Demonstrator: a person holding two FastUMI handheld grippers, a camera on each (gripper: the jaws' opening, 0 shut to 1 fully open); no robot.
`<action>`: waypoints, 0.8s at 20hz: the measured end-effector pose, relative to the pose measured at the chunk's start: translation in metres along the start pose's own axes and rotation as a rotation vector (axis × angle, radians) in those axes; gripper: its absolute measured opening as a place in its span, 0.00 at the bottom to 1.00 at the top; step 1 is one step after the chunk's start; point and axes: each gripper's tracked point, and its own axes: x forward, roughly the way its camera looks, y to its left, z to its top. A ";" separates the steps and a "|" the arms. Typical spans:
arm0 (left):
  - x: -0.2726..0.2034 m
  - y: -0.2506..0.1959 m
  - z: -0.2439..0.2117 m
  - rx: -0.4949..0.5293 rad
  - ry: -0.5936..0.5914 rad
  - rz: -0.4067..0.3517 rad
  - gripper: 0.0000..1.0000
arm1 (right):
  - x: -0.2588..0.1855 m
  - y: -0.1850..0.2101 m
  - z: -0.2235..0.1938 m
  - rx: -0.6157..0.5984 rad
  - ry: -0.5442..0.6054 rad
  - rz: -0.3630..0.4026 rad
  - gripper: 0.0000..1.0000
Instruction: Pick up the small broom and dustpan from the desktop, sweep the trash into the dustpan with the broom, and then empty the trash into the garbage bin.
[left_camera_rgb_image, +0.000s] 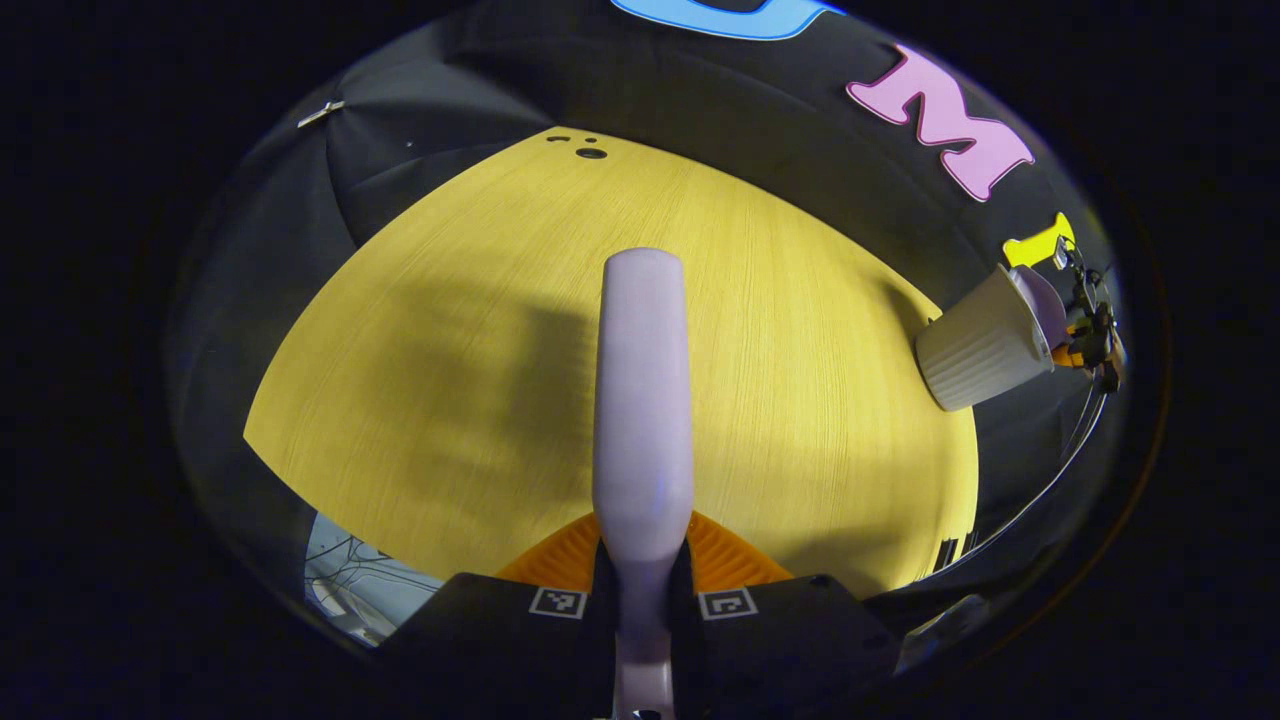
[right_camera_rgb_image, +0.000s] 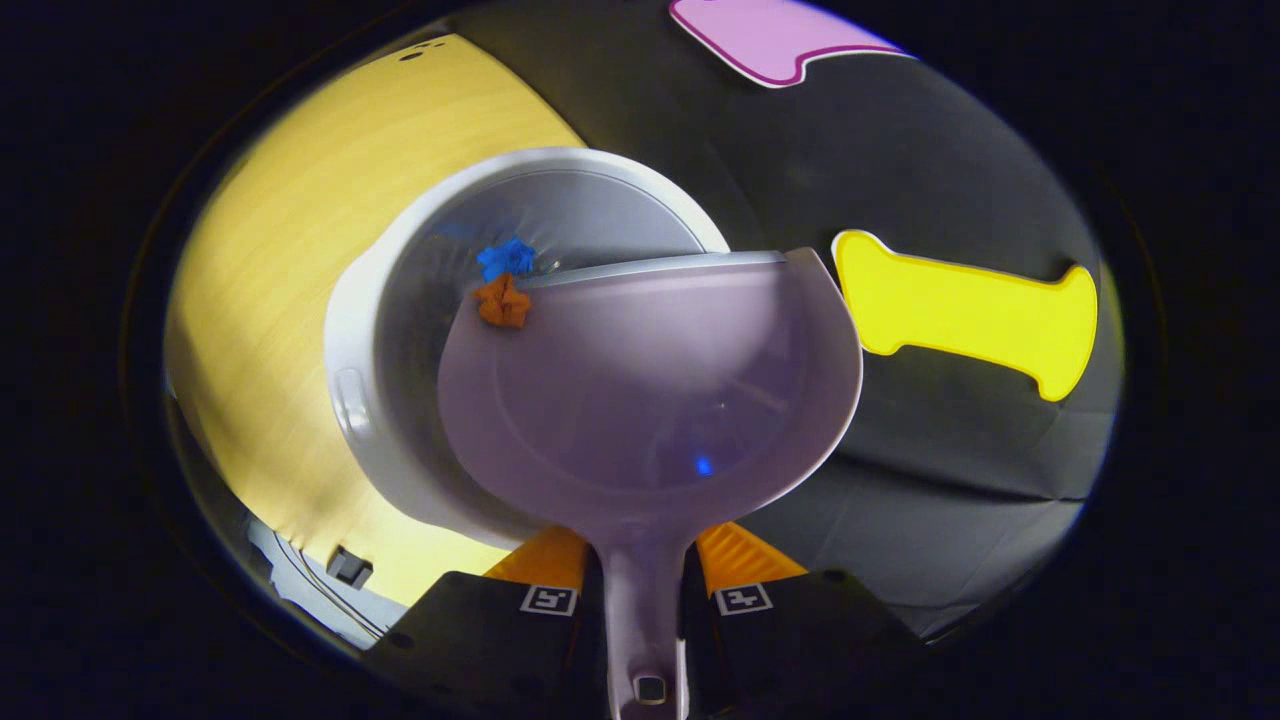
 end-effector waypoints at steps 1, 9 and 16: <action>0.000 -0.002 -0.001 0.004 -0.001 -0.002 0.26 | -0.002 0.000 0.000 -0.012 0.002 0.002 0.35; -0.010 -0.002 -0.002 0.044 -0.008 0.018 0.27 | -0.024 -0.006 0.008 0.118 -0.062 0.018 0.31; -0.029 -0.003 0.014 0.171 -0.049 0.067 0.25 | -0.078 -0.051 -0.007 0.347 -0.212 -0.057 0.35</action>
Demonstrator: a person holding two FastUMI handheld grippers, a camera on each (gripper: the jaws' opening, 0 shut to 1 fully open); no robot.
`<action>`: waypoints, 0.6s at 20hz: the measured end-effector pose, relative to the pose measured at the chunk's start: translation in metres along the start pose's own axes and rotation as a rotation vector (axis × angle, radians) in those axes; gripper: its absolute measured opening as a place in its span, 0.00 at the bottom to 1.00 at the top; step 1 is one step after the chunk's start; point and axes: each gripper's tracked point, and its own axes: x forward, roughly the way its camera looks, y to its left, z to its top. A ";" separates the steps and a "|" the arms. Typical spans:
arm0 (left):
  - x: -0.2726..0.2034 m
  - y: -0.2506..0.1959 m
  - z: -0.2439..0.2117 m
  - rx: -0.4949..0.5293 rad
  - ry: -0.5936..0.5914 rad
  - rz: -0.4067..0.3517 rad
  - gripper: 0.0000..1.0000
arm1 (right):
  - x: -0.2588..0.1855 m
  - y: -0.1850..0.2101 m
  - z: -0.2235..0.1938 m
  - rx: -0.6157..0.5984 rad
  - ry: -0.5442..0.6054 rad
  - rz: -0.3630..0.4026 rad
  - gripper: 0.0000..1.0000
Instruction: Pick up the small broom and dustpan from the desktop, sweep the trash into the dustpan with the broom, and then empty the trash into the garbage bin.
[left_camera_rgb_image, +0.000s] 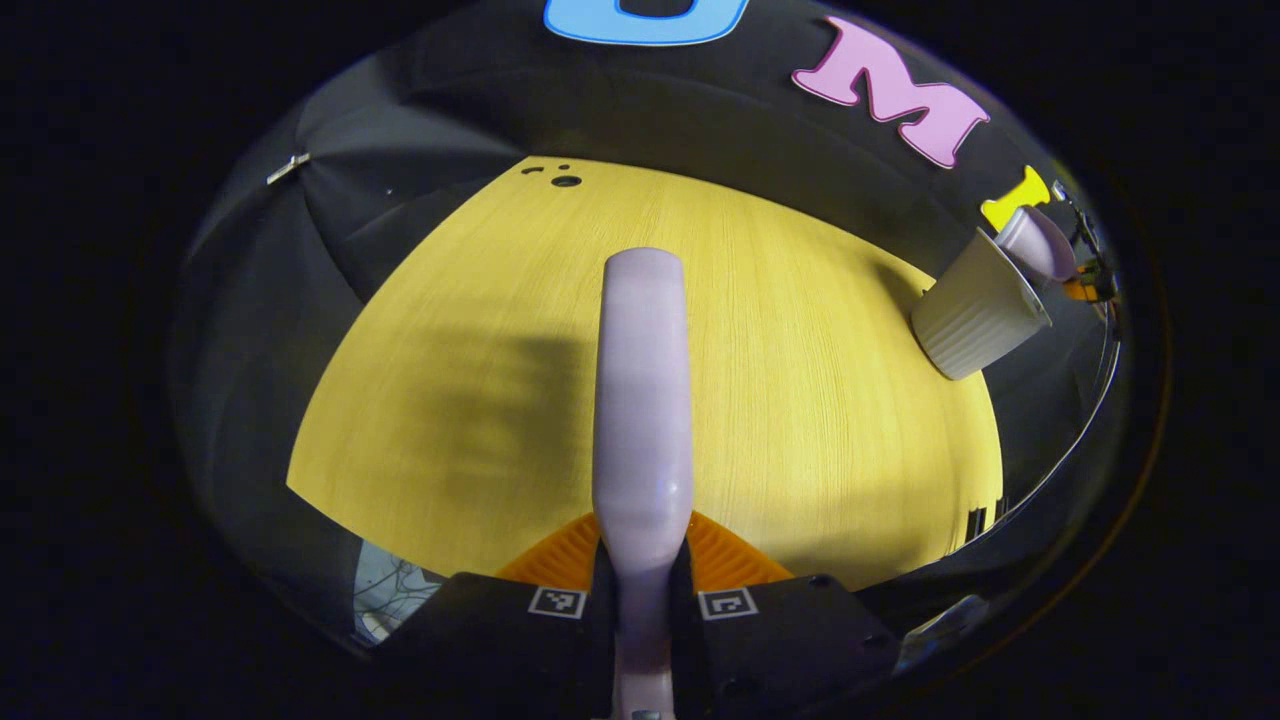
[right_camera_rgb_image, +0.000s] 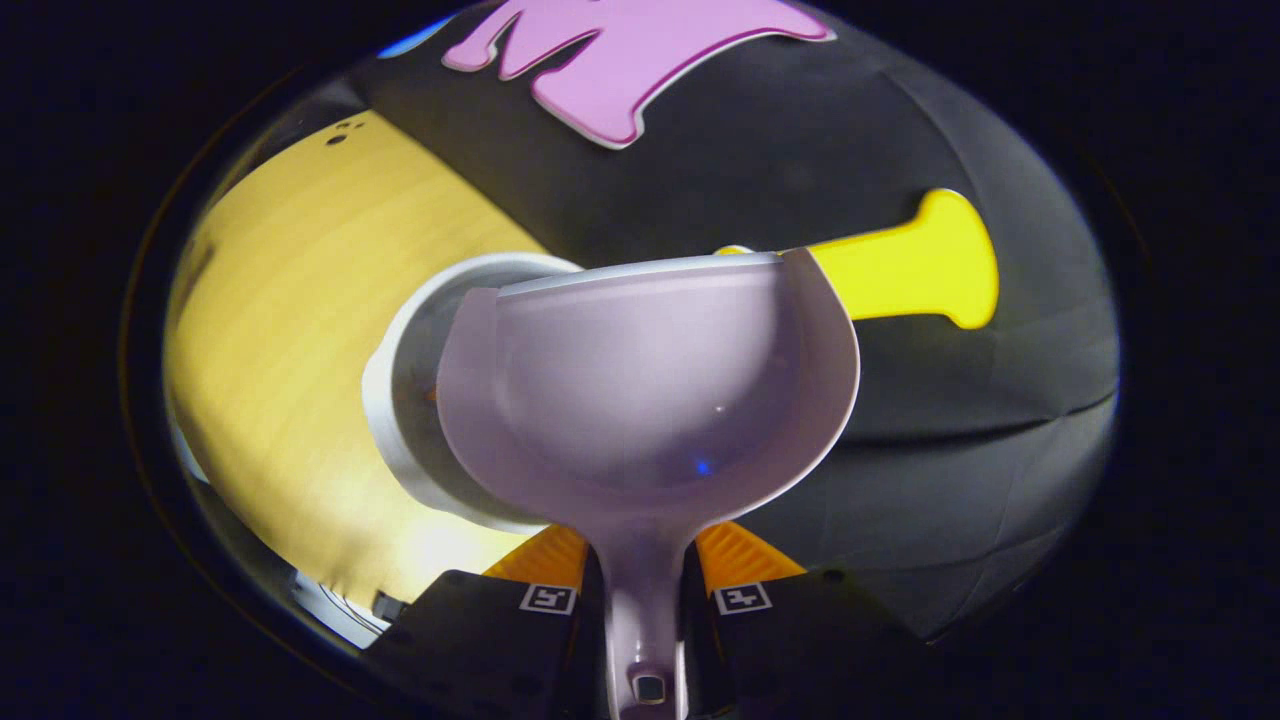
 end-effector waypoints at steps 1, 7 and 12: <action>-0.004 -0.001 0.004 0.015 -0.014 0.001 0.25 | -0.012 -0.007 0.000 0.053 -0.021 0.000 0.31; -0.015 -0.017 0.015 0.097 -0.058 -0.031 0.27 | -0.080 -0.033 -0.005 0.279 -0.172 -0.026 0.35; -0.013 -0.025 0.007 0.177 -0.071 -0.036 0.27 | -0.118 -0.041 0.001 0.418 -0.316 -0.050 0.35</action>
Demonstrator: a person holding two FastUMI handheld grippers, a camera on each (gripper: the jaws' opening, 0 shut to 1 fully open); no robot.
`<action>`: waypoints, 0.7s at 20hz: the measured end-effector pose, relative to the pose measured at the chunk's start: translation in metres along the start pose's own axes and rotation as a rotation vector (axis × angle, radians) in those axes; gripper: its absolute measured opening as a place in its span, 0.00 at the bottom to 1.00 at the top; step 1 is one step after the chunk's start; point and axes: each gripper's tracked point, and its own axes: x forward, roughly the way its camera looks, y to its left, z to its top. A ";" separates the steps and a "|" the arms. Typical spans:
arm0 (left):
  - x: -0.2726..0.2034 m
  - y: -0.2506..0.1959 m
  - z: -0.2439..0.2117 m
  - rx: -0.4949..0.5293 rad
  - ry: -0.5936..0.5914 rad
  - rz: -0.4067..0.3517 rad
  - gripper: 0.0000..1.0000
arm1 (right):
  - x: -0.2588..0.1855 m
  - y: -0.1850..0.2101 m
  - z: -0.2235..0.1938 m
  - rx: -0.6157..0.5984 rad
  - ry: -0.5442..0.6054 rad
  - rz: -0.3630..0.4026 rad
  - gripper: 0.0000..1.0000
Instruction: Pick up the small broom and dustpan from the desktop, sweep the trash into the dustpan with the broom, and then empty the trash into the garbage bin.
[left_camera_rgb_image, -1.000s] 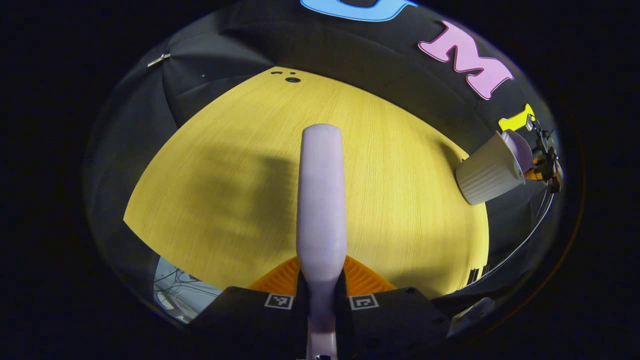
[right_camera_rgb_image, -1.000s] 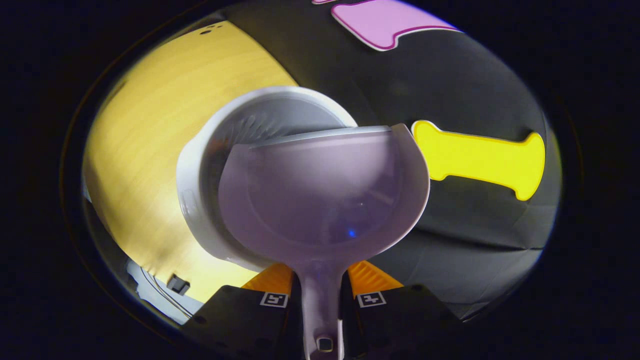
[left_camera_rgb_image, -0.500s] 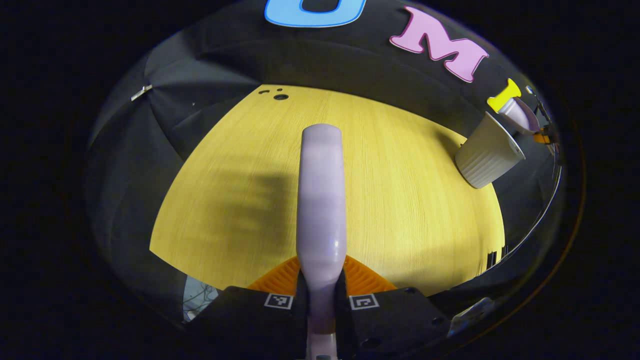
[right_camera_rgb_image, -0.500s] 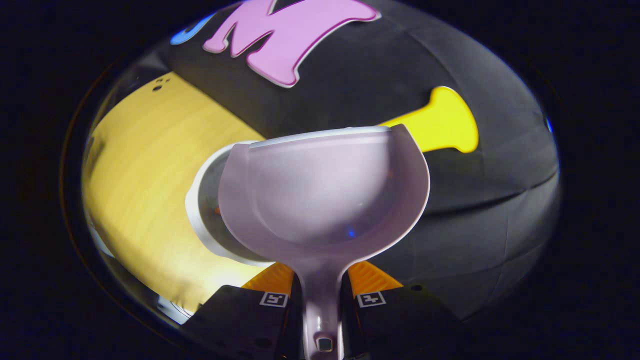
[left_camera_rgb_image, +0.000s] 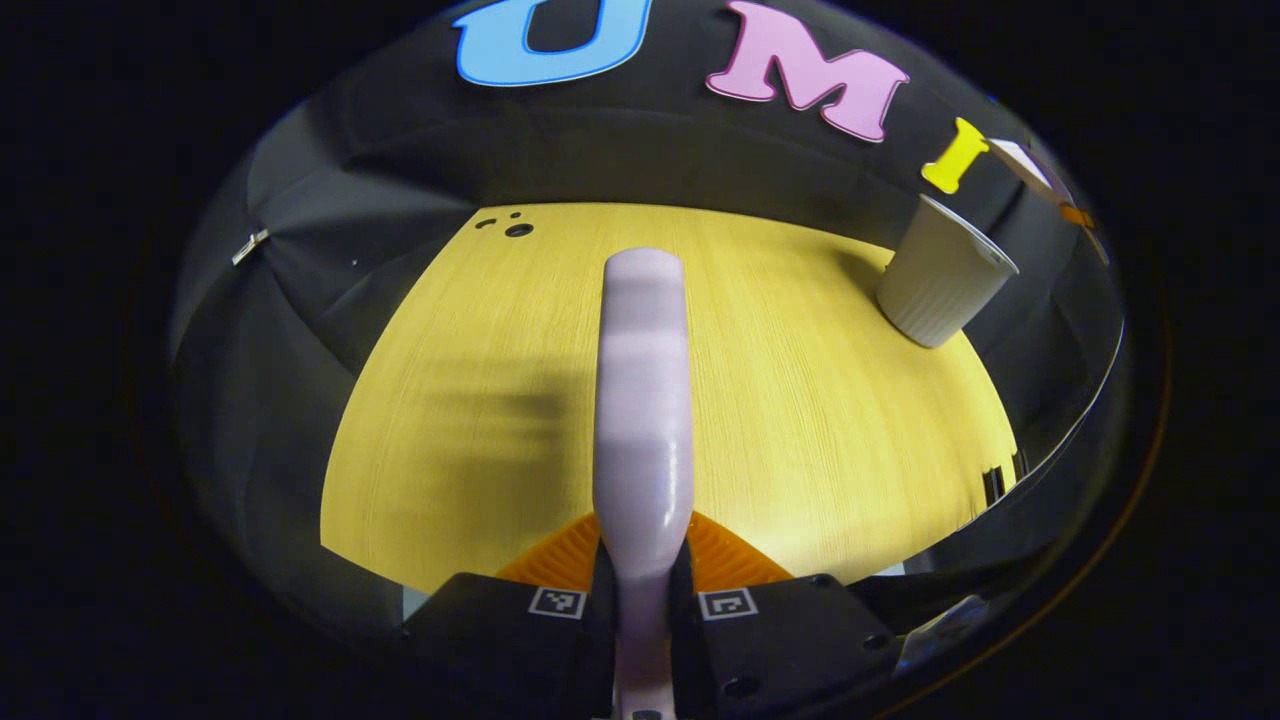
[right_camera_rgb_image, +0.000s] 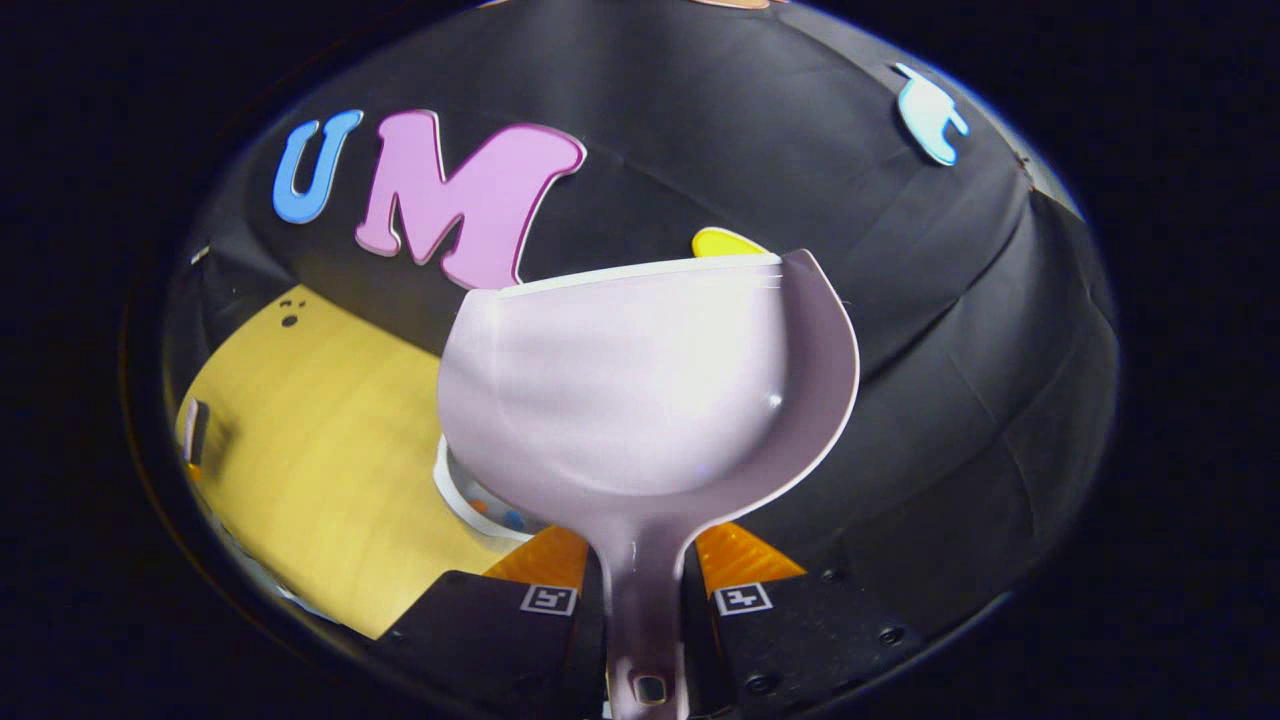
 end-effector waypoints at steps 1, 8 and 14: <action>0.001 -0.004 -0.001 0.005 -0.005 -0.009 0.27 | -0.009 0.006 0.001 0.052 -0.008 0.029 0.35; 0.005 -0.016 -0.005 0.017 -0.016 -0.035 0.27 | -0.056 0.076 0.000 0.201 -0.028 0.217 0.35; 0.013 -0.015 -0.006 -0.009 -0.008 -0.036 0.27 | -0.066 0.204 -0.078 0.248 0.120 0.443 0.35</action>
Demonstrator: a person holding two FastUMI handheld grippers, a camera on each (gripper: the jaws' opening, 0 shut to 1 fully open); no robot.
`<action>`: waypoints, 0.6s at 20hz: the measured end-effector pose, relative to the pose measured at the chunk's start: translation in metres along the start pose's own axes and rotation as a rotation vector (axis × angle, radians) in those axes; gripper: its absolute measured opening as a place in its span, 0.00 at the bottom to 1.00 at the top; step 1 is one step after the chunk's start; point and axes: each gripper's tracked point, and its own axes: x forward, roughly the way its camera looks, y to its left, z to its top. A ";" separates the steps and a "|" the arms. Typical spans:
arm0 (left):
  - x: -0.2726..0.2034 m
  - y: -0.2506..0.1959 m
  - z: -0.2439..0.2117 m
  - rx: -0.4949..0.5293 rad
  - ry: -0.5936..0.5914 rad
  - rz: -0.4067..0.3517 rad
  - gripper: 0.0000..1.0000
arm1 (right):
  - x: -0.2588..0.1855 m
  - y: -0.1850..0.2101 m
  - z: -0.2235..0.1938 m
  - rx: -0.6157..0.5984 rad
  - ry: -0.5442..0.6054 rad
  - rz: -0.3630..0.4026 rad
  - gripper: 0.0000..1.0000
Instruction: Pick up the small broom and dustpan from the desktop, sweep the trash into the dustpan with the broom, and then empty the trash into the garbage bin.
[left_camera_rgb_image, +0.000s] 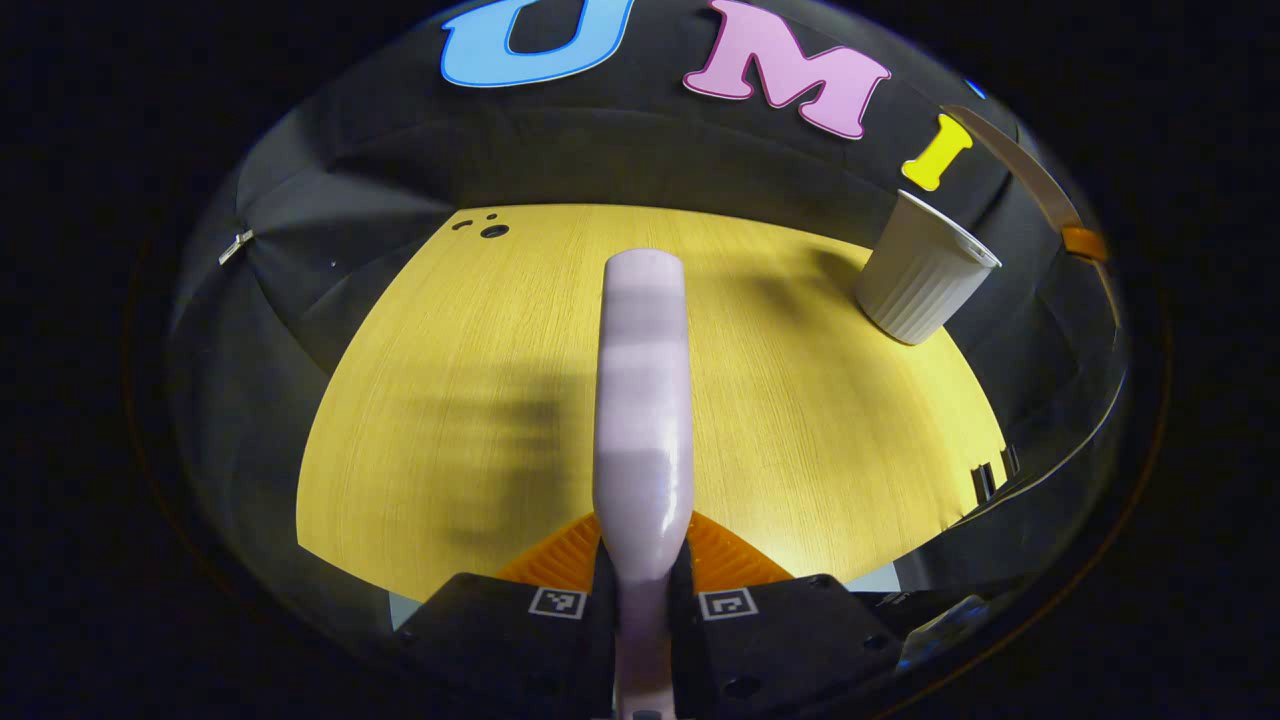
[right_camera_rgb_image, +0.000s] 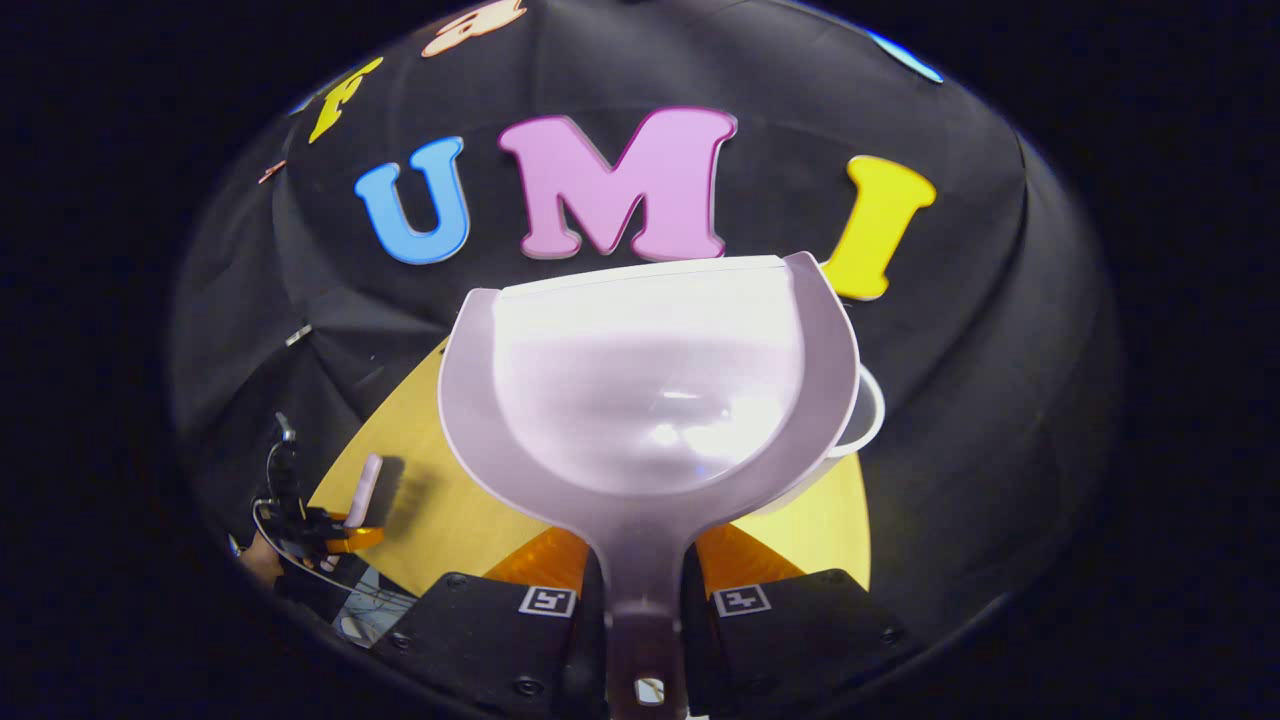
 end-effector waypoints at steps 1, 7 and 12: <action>0.001 0.000 0.000 -0.004 0.005 0.000 0.27 | 0.008 0.007 -0.017 0.003 0.043 0.018 0.35; 0.029 -0.001 -0.004 -0.013 0.072 0.009 0.27 | 0.066 0.037 -0.112 0.058 0.229 0.082 0.35; 0.067 0.003 -0.002 0.028 0.149 0.033 0.27 | 0.104 0.038 -0.165 0.108 0.334 0.052 0.39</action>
